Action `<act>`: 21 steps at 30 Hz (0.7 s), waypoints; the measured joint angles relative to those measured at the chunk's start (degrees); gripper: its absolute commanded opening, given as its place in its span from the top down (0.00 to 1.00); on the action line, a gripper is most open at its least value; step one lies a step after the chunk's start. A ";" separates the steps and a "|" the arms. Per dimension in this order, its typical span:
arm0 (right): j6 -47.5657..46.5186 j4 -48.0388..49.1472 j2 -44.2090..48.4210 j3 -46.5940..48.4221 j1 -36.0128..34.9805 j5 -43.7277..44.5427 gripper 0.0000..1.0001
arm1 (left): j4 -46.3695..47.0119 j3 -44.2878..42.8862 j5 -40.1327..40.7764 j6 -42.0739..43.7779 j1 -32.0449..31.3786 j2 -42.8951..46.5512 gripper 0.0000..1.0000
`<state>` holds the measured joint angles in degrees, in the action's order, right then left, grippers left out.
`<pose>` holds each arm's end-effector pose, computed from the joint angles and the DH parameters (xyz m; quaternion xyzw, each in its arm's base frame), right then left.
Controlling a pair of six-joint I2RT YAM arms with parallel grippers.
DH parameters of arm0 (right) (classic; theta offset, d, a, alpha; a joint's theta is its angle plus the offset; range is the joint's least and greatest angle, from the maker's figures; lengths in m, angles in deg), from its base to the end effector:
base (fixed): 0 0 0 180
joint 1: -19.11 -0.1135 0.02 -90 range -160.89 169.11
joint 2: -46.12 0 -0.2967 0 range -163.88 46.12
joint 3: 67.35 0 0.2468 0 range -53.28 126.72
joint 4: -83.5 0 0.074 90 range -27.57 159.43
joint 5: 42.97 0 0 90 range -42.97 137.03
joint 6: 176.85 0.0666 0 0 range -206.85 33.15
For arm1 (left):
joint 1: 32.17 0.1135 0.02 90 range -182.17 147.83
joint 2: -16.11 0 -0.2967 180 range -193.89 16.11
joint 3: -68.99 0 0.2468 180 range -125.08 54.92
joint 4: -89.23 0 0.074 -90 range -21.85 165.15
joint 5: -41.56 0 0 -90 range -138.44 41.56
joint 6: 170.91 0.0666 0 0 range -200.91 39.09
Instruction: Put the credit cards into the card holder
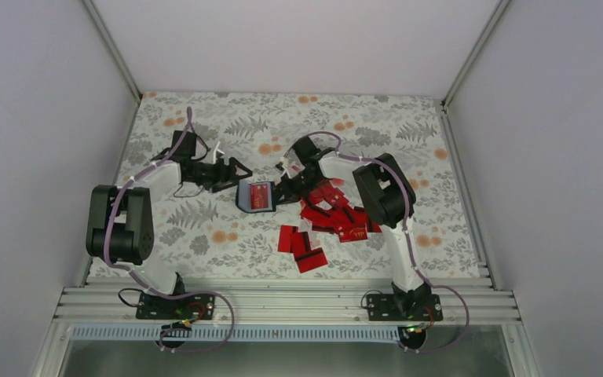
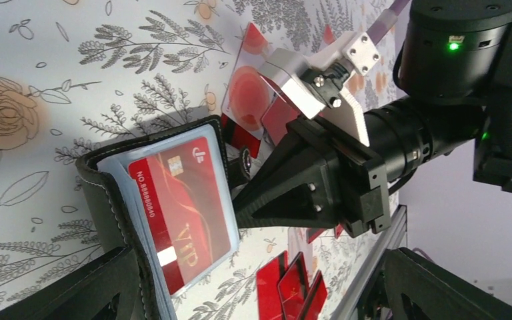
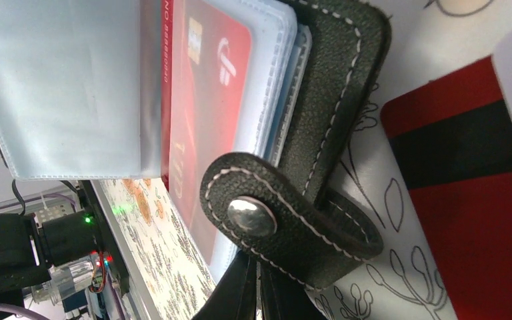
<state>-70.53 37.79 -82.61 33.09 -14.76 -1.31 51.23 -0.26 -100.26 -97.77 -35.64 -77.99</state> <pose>0.3505 0.2952 0.1143 0.1941 -0.8842 -0.4210 0.0570 0.3140 -0.0715 0.2032 -0.0001 0.8803 -0.4553 0.1328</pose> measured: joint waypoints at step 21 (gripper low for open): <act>-0.07 -0.92 -0.66 1.09 0.09 -0.52 0.96 | 12.76 1.07 -5.25 -9.79 -7.37 -6.03 0.09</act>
<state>-70.60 36.88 -83.26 34.18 -14.67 -1.83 64.00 0.81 -105.50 -107.57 -43.00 -84.03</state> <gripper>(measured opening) 0.042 0.916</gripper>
